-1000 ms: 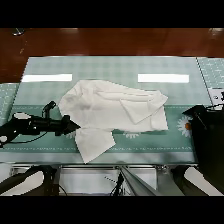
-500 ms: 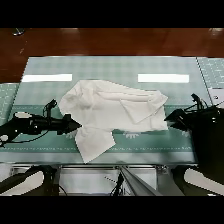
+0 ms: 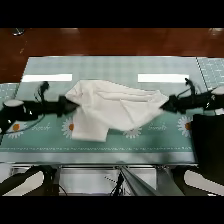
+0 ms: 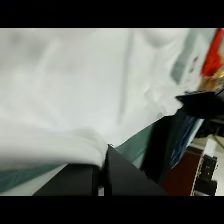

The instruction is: Fold the shirts.

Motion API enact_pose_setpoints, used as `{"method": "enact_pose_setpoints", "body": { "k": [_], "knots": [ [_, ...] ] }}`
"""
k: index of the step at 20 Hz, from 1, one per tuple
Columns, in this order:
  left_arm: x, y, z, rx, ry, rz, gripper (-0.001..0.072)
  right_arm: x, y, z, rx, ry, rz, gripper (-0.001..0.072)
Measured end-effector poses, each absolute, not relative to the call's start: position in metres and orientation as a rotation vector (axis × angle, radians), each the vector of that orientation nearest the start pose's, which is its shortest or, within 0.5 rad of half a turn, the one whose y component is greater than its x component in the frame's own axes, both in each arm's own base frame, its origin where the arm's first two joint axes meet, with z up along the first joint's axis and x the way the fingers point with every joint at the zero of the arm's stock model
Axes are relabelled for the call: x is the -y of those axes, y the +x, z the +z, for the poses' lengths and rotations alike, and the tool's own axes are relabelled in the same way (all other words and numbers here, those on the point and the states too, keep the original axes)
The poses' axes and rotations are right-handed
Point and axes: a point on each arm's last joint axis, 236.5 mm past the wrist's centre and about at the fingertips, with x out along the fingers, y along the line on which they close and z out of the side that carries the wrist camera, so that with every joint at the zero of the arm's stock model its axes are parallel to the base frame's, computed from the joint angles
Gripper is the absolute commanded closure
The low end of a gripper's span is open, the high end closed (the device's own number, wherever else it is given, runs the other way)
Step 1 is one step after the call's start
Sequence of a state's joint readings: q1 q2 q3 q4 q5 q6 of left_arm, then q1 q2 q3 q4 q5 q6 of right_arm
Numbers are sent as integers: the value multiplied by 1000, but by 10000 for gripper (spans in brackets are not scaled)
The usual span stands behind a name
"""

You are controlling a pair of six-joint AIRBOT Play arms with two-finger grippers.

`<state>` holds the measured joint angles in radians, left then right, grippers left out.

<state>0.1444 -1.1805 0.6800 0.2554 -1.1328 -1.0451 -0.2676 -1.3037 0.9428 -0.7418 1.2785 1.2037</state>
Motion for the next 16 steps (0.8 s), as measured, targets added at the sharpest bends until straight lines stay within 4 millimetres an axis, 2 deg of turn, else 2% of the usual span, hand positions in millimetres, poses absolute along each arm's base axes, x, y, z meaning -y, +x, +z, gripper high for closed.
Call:
{"method": "enact_pose_setpoints", "body": {
  "k": [2,3,4,5,6,8,10,12,14,16],
  "knots": [
    [156,389,142,-789,-957,-742,678,-75,396,93,-1078,612,499,696],
    [154,402,207,-639,-895,-793,679,-74,415,154,-940,552,516,696],
    [151,408,275,-484,-819,-832,679,-73,423,215,-807,491,526,696],
    [149,403,334,-360,-737,-854,679,-72,423,281,-663,424,522,696],
    [146,390,389,-250,-647,-856,679,-71,412,339,-539,364,508,696],
    [142,350,470,-101,-488,-809,679,-70,367,430,-322,253,455,695],
    [131,306,520,15,-345,-701,679,-67,314,485,-169,164,383,695],
    [113,259,554,120,-227,-562,679,-63,257,519,-51,93,301,695],
    [98,214,577,213,-152,-456,679,-58,213,529,7,52,229,695],
    [89,175,589,273,-97,-381,679,-54,181,527,19,25,177,695]
  ]
}}
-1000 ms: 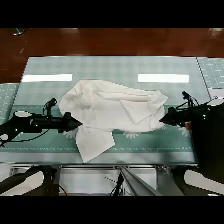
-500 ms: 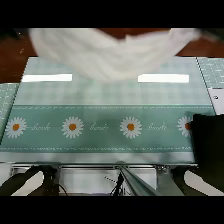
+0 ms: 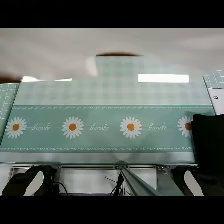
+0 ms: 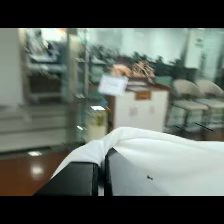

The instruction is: Fold the shirts.

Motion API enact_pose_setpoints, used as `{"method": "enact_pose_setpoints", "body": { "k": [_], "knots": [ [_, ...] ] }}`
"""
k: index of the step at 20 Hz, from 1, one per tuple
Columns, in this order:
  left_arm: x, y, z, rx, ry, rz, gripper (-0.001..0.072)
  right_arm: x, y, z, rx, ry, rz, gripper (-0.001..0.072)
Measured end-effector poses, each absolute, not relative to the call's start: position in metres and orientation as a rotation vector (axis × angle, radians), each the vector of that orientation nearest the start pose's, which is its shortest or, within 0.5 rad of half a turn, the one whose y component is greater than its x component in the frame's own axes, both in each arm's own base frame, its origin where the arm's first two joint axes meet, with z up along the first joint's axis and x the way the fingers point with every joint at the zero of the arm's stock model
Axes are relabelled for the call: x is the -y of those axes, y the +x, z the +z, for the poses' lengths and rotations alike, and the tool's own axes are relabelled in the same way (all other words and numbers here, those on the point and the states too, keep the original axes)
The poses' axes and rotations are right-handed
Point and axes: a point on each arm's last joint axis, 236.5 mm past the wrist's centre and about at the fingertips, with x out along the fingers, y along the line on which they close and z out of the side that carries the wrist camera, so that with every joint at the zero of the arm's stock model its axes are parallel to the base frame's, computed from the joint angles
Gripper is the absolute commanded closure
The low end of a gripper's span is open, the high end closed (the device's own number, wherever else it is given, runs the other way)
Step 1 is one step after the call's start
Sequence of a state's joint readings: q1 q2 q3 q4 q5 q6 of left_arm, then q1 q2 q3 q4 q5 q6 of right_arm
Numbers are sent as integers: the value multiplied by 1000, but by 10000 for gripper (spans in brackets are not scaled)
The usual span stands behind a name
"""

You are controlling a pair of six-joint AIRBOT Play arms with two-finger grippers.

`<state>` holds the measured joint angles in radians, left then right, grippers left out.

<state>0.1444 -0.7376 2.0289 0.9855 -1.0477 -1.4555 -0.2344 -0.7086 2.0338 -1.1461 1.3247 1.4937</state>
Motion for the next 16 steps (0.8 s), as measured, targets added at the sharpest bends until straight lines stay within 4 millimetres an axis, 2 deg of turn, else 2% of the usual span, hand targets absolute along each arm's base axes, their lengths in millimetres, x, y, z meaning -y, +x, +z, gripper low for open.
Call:
{"method": "enact_pose_setpoints", "body": {
  "k": [2,4,6,8,10,11,14,16],
  "knots": [
    [82,147,592,303,-57,-323,678,-52,158,520,11,8,144,695],
    [77,136,580,262,-28,-284,678,-50,141,513,-2,1,115,695],
    [73,142,557,176,-23,-263,678,-49,134,505,-24,-1,106,695],
    [69,162,522,47,-40,-253,678,-49,139,488,-84,10,110,695],
    [67,189,484,-80,-70,-258,678,-50,157,460,-176,40,135,695],
    [66,206,458,-161,-95,-265,678,-51,169,443,-232,61,152,695],
    [64,258,389,-340,-169,-281,678,-56,217,378,-397,151,222,695],
    [60,296,337,-457,-223,-274,678,-60,256,330,-488,227,273,695]
  ]
}}
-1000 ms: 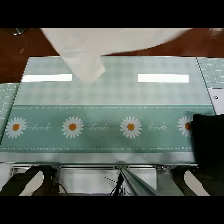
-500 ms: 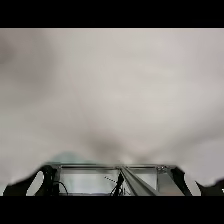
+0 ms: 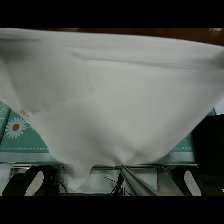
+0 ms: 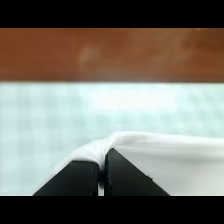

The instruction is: Fold the shirts.

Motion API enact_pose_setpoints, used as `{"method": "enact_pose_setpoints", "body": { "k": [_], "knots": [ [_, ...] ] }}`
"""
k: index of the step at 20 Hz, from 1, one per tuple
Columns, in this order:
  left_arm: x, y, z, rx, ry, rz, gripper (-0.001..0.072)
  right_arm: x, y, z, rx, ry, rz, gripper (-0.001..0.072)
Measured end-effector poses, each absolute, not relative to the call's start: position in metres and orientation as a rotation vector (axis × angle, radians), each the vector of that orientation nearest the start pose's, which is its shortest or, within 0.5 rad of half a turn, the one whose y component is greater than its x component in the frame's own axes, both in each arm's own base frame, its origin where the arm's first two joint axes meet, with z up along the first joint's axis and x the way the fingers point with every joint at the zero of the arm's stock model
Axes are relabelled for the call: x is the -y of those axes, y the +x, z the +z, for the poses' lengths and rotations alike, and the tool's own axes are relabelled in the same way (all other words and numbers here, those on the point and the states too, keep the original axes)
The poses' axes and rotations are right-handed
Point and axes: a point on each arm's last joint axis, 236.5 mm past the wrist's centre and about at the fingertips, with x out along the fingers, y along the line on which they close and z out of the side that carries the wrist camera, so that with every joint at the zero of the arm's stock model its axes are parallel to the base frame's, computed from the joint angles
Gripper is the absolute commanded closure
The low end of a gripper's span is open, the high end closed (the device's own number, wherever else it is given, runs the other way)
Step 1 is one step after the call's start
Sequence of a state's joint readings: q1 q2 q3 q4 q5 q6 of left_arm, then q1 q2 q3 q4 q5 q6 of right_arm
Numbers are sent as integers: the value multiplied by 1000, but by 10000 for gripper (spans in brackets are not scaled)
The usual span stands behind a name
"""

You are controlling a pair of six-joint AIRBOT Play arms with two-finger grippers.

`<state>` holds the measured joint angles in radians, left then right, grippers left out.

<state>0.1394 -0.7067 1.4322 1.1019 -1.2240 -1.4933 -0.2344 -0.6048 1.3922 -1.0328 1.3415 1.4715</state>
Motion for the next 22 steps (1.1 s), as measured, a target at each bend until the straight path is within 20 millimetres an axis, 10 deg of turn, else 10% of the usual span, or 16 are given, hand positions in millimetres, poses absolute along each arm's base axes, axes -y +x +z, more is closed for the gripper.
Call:
{"method": "enact_pose_setpoints", "body": {
  "k": [8,13,14,15,16,22],
  "knots": [
    [37,424,186,-692,-404,-187,677,-69,417,165,-725,568,425,695],
    [49,463,112,-814,-495,-186,656,-85,505,95,-818,752,472,693],
    [56,467,101,-838,-506,-194,505,-88,518,84,-838,796,473,650],
    [61,468,91,-860,-511,-201,152,-93,529,74,-858,846,476,356],
    [65,470,84,-875,-516,-204,3,-96,538,67,-873,898,475,76],
    [16,446,57,-1039,-517,-148,5,-65,537,100,-886,1016,592,91]
  ]
}}
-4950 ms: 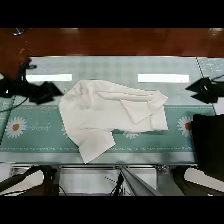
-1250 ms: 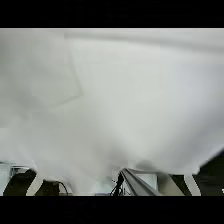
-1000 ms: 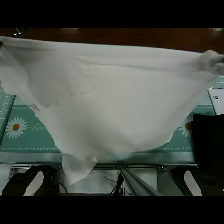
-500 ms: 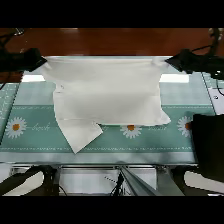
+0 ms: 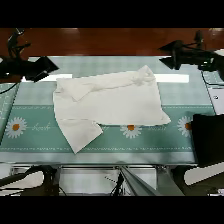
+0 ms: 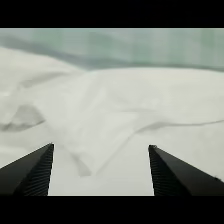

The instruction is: Fold the shirts.

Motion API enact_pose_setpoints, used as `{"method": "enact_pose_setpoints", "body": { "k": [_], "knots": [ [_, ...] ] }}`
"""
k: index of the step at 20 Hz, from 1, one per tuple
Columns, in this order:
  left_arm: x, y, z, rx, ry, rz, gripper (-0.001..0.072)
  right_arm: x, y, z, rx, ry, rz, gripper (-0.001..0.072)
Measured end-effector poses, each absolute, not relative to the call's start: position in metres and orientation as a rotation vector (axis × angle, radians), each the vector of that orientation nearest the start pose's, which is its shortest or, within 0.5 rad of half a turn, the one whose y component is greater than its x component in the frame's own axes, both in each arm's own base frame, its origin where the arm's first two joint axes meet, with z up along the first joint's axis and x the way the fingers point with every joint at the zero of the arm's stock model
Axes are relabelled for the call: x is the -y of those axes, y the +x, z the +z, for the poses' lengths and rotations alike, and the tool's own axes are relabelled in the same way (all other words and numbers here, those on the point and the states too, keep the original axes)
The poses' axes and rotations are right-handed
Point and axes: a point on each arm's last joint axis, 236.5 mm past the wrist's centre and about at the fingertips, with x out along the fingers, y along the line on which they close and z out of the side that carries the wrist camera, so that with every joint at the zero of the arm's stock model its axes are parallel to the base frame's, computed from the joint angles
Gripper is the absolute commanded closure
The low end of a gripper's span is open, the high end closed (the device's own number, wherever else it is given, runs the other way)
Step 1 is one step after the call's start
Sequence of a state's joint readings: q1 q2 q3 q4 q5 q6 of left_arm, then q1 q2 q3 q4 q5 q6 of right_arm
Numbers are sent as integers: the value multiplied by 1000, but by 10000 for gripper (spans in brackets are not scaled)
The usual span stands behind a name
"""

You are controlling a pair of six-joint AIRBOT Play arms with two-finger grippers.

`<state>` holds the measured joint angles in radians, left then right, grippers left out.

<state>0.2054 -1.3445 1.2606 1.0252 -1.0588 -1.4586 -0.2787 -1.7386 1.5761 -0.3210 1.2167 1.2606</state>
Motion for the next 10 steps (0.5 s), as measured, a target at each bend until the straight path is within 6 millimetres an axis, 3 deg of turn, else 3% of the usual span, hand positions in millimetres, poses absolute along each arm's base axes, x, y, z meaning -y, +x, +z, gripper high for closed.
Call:
{"method": "enact_pose_setpoints", "body": {
  "k": [3,6,8,10],
  "knots": [
    [-20,395,24,-1211,-541,-122,5,-20,492,118,-910,839,552,91],
    [-29,330,-25,-1375,-647,-88,5,19,439,112,-900,752,367,91],
    [-21,300,-53,-1411,-754,-93,6,25,399,95,-903,751,275,91],
    [-5,287,-67,-1375,-883,-137,5,17,361,70,-927,769,223,91]
  ]
}}
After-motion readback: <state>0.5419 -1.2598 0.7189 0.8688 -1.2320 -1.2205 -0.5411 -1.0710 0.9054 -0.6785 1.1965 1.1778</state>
